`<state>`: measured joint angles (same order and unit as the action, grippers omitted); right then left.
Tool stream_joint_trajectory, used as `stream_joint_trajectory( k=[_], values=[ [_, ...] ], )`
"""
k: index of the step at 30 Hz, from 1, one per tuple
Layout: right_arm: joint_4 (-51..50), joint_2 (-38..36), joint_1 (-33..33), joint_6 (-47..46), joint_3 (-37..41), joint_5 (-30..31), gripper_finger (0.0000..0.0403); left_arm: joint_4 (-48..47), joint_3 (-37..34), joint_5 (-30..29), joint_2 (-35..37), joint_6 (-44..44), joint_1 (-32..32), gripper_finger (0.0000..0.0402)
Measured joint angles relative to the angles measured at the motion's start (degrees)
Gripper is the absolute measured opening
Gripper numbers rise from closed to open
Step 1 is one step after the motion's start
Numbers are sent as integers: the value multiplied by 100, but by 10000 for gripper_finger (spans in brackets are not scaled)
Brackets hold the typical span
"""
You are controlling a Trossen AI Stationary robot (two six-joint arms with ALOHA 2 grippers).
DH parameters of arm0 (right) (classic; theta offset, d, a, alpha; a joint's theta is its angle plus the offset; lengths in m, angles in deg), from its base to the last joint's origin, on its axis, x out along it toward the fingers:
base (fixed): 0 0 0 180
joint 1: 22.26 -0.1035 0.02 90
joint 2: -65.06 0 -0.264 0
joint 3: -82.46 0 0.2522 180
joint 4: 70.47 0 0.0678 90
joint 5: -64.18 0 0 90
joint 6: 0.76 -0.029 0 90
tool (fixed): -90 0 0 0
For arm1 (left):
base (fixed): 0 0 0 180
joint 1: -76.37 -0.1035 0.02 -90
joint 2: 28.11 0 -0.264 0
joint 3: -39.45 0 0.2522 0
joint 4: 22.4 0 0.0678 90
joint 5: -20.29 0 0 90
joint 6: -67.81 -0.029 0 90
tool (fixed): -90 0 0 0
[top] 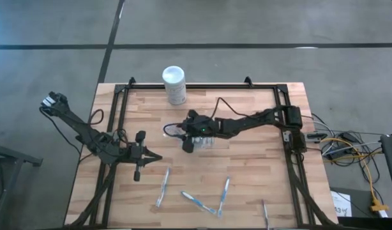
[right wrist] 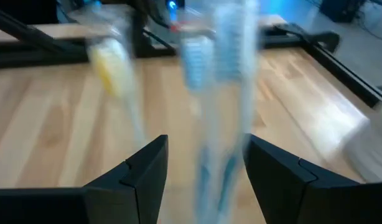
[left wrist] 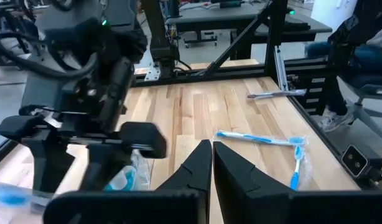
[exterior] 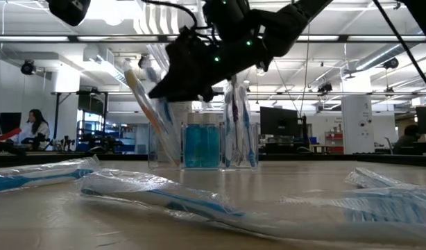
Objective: Pick & Place toothbrushing station
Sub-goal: Put the blue toothbrush into the transparent organizer
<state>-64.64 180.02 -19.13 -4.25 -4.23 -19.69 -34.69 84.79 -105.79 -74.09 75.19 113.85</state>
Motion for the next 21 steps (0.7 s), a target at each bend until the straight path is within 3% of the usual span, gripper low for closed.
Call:
stream_joint_trajectory(
  k=[14,17,21],
  values=[
    [29,-53,50,96,-117,380,197,-118,-2,2,-42,57,3,19],
    [14,-49,59,166,-94,413,173,-109,-2,2,-42,65,3,19],
    [-77,-70,16,221,-83,411,110,-105,-2,2,-42,63,3,19]
  ],
)
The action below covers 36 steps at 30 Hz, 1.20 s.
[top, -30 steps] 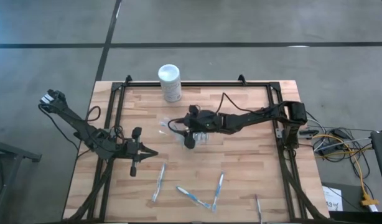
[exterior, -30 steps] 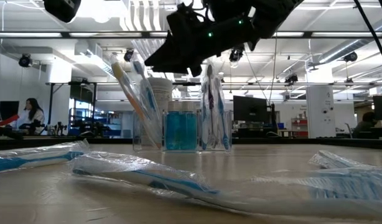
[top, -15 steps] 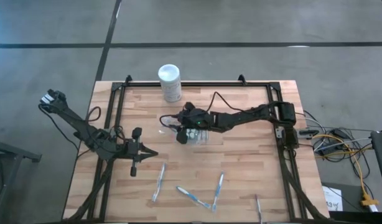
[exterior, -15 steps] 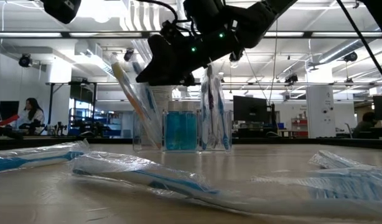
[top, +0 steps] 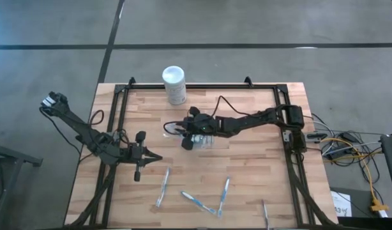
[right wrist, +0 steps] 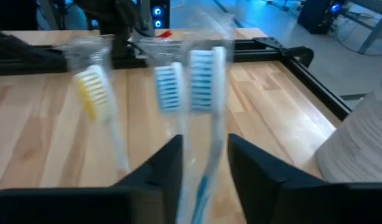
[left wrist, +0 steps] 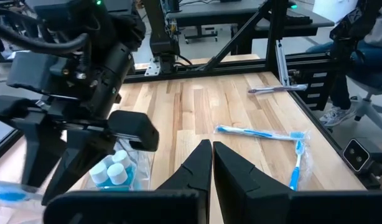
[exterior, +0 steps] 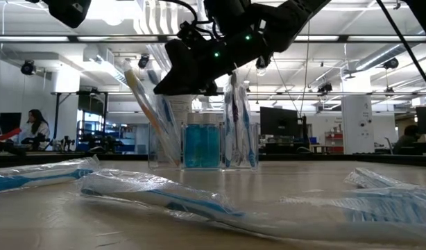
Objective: Pick & Place toothbrushing station
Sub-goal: Put the blue toothbrush into the transparent organizer
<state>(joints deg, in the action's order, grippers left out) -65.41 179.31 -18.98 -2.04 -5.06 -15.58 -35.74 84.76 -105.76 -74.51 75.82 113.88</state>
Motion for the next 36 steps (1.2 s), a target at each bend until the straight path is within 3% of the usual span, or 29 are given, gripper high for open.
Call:
stream_joint_trajectory(
  k=[5,13,18,29,36],
  values=[
    [-94,18,1,-4,0,-19,25,-1,0,0,0,0,0,19],
    [-132,95,-2,-40,0,-129,16,-3,0,0,0,61,0,19],
    [-384,-47,-16,-87,4,-177,38,-1,0,0,0,63,0,19],
    [-1372,-760,-39,-145,5,-216,131,17,0,0,0,76,4,19],
    [-2031,-1564,-83,86,11,-1172,155,49,0,0,7,87,4,19]
  ],
)
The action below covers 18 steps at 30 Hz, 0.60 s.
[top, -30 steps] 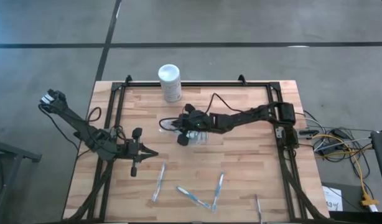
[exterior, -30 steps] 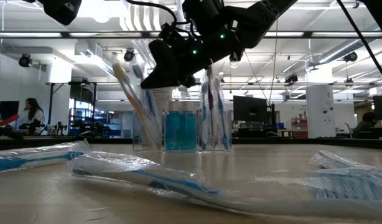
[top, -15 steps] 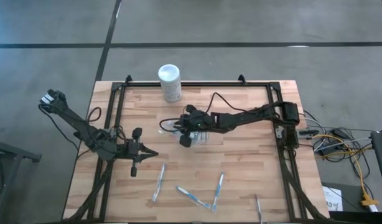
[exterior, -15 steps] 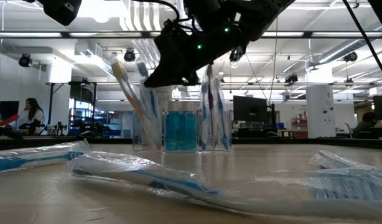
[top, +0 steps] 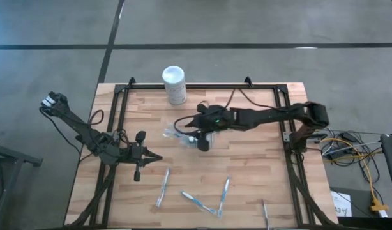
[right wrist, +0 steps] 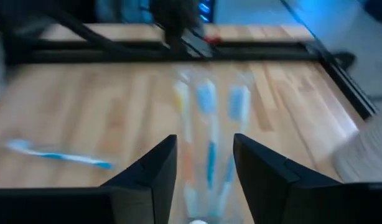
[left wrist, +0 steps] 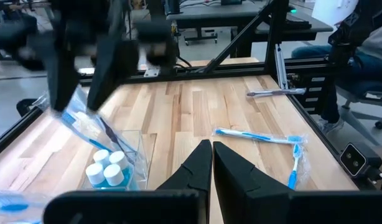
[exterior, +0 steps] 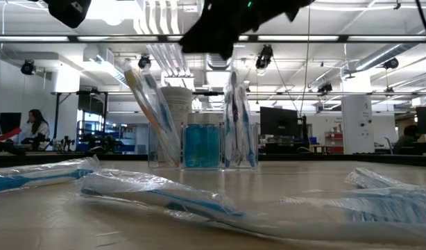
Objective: Pick & Place toothbrushing station
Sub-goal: Put the blue toothbrush into the transparent organizer
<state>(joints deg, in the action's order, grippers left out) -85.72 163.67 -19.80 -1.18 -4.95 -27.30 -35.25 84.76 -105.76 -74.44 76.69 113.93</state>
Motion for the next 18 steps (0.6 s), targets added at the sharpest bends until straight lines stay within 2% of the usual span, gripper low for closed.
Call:
stream_joint_trajectory(
  k=[4,9,13,18],
  values=[
    [-132,-676,-15,201,116,-469,150,0,0,0,4,0,-2,19],
    [8,-1696,-22,342,731,-505,135,-8,0,0,0,16,-4,19],
    [935,-2734,-22,336,1847,-505,117,-45,2,0,-15,89,-4,19],
    [2828,-3834,-22,230,3730,-502,88,-57,0,0,-24,176,0,18]
  ],
)
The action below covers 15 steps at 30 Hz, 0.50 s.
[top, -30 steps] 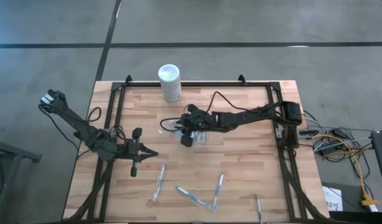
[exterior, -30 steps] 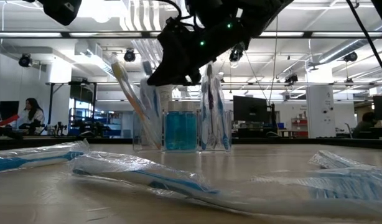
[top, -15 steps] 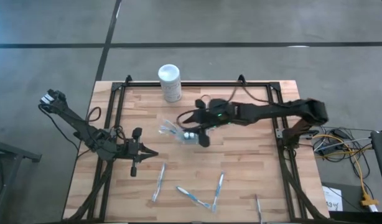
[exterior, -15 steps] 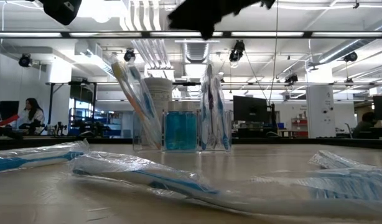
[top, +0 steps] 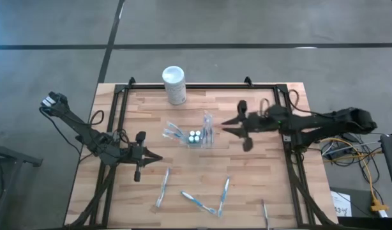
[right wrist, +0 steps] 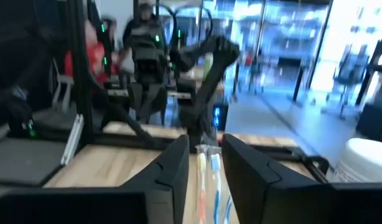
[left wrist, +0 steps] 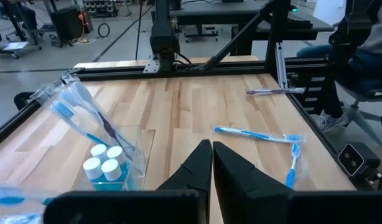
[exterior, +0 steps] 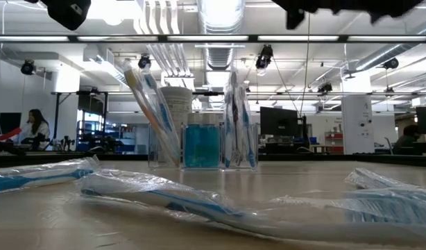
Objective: Pick & Place toothbrushing station
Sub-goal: Put the blue toothbrush into the transparent organizer
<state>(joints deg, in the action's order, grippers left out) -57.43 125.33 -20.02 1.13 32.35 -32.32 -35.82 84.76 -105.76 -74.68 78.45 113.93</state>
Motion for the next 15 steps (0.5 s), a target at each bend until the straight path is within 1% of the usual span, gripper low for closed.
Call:
stream_joint_trajectory(
  k=[4,8,10,15],
  values=[
    [1615,-426,0,-266,1359,-2,66,-29,0,0,-4,147,-2,14],
    [2941,-428,0,-480,2267,0,45,-226,0,75,-140,840,-9,4],
    [3242,-393,0,-480,2521,0,35,-480,0,308,-265,1169,-8,4],
    [3258,-291,-3,-456,2822,2,21,-943,0,811,-641,2039,-7,8]
  ],
)
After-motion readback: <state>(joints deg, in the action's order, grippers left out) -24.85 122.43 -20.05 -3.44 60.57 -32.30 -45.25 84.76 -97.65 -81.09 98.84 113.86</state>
